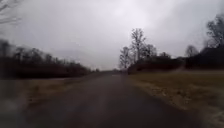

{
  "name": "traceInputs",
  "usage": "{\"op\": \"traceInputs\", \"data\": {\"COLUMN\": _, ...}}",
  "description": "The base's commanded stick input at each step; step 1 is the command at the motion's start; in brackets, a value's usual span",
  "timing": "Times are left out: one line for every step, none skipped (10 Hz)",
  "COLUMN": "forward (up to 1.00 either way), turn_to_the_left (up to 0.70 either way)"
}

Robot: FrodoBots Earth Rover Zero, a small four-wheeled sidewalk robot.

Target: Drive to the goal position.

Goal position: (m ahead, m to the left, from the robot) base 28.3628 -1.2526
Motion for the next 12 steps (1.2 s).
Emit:
{"op": "traceInputs", "data": {"forward": 0.70, "turn_to_the_left": 0.00}}
{"op": "traceInputs", "data": {"forward": 0.70, "turn_to_the_left": 0.00}}
{"op": "traceInputs", "data": {"forward": 0.70, "turn_to_the_left": 0.00}}
{"op": "traceInputs", "data": {"forward": 0.70, "turn_to_the_left": 0.00}}
{"op": "traceInputs", "data": {"forward": 0.70, "turn_to_the_left": 0.00}}
{"op": "traceInputs", "data": {"forward": 0.70, "turn_to_the_left": 0.00}}
{"op": "traceInputs", "data": {"forward": 0.70, "turn_to_the_left": 0.00}}
{"op": "traceInputs", "data": {"forward": 0.70, "turn_to_the_left": 0.00}}
{"op": "traceInputs", "data": {"forward": 0.70, "turn_to_the_left": 0.00}}
{"op": "traceInputs", "data": {"forward": 0.70, "turn_to_the_left": 0.00}}
{"op": "traceInputs", "data": {"forward": 0.70, "turn_to_the_left": 0.00}}
{"op": "traceInputs", "data": {"forward": 0.70, "turn_to_the_left": 0.00}}
